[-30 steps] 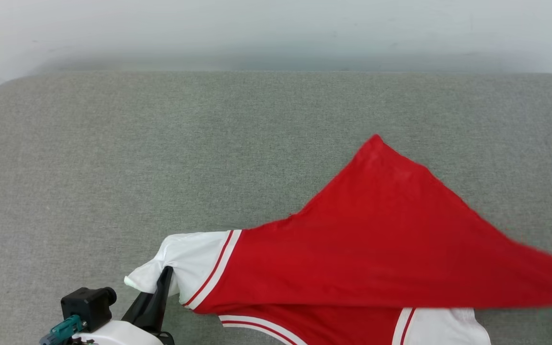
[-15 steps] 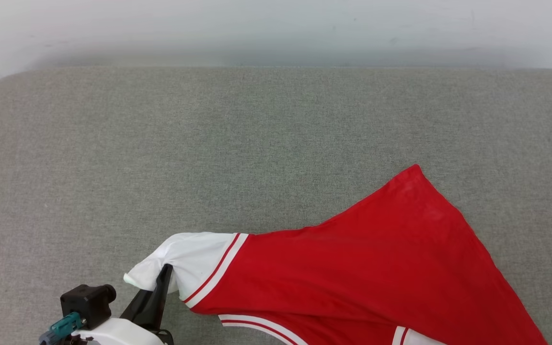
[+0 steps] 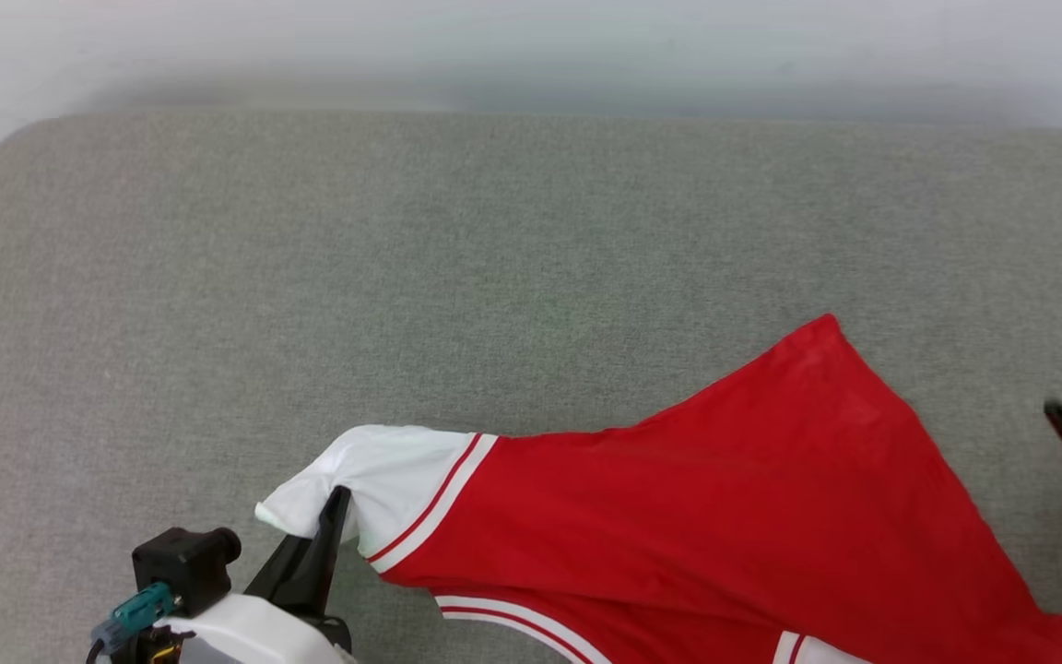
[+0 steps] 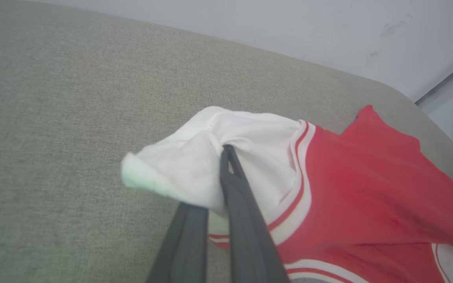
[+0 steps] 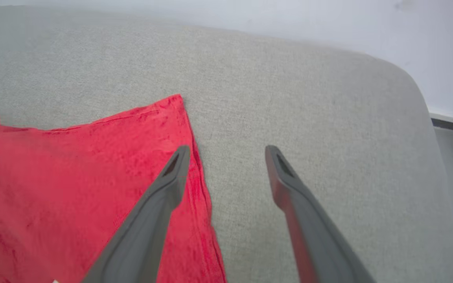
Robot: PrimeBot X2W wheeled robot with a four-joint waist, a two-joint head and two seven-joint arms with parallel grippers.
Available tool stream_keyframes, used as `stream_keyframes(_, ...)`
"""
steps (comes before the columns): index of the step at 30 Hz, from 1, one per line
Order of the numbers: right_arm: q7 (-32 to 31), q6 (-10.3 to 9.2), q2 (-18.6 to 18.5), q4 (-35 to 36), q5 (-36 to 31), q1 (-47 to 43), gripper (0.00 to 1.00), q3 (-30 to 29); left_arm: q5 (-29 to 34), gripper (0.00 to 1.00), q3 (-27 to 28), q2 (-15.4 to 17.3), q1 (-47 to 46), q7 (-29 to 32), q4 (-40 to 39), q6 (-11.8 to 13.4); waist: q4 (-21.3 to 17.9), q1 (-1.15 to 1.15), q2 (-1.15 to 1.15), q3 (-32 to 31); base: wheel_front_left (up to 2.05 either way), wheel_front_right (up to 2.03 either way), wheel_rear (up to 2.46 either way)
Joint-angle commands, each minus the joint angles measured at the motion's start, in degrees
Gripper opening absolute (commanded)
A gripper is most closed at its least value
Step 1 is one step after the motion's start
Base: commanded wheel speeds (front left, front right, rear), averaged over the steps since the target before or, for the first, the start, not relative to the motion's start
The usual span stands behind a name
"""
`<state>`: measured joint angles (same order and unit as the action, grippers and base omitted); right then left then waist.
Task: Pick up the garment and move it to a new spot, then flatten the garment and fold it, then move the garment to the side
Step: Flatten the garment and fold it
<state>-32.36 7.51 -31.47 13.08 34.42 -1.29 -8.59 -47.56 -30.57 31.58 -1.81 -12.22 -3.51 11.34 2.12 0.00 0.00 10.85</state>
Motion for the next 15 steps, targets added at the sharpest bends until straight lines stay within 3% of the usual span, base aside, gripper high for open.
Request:
stream_keyframes(1,-0.5,-0.05,-0.9,0.4,-0.8,2.8,1.0,1.1,0.5,0.0,0.0,-0.3,-1.1,0.2,-0.2,-0.1,0.8,0.0,0.0,0.9,0.0,0.0,0.0)
stream_keyframes(7,-5.9,-0.05,-4.3,-2.3,-1.7,18.4,1.0,11.8,1.6,0.0,-1.0,-1.0,-4.1,0.3,-0.8,-0.6,2.9,0.0,0.0,4.3,0.0,0.0,0.0)
stream_keyframes(15,-17.3,-0.06,-8.8,-12.6,0.5,33.5,1.0,28.3,3.1,0.0,-2.4,-2.8,-7.9,0.1,0.1,-1.8,5.8,0.0,0.0,8.0,0.0,0.0,0.0)
